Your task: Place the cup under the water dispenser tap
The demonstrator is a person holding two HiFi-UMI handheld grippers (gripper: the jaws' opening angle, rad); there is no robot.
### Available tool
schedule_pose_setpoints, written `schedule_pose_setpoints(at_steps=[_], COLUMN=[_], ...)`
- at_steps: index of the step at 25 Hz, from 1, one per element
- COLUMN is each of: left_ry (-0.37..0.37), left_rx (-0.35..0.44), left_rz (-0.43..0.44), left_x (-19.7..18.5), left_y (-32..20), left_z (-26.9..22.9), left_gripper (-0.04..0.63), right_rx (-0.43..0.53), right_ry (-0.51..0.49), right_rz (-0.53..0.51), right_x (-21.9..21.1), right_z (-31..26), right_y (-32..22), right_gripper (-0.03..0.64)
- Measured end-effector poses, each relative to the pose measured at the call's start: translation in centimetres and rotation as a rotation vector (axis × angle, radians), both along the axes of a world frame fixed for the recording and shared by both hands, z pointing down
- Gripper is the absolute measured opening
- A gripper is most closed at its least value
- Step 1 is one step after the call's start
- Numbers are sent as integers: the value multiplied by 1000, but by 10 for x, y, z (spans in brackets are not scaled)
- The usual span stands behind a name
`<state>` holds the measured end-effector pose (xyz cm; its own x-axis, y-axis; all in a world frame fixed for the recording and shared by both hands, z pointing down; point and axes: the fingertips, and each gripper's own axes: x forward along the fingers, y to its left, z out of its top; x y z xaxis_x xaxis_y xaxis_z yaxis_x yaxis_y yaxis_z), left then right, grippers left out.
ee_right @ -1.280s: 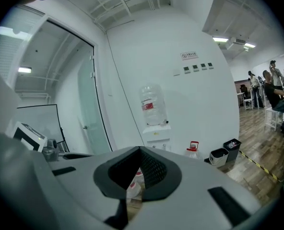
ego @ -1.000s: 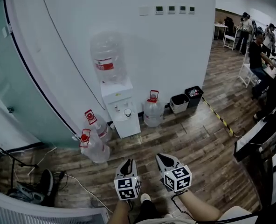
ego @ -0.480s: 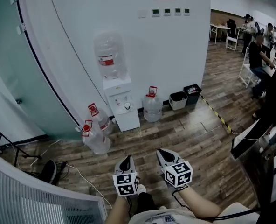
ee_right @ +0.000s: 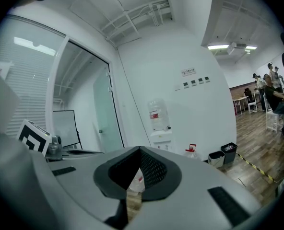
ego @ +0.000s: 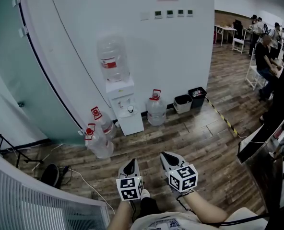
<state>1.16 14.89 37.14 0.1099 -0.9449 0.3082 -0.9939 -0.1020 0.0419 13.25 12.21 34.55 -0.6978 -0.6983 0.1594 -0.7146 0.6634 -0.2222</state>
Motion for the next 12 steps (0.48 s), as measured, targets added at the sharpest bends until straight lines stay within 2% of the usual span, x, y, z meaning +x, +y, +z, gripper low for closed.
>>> schedule_pose_setpoints(at_steps=[8, 12], left_ry=[0, -1], left_rx=[-6, -8], left_rz=[-16, -20], left_x=[0, 3], left_y=[-2, 0], left_z=[1, 2], left_gripper=[40, 40], right_rx=[0, -24], right_ry=[-3, -35], right_rz=[-3, -4], right_x=[3, 5], right_z=[-1, 0], right_y=[-2, -2], right_gripper=[21, 20])
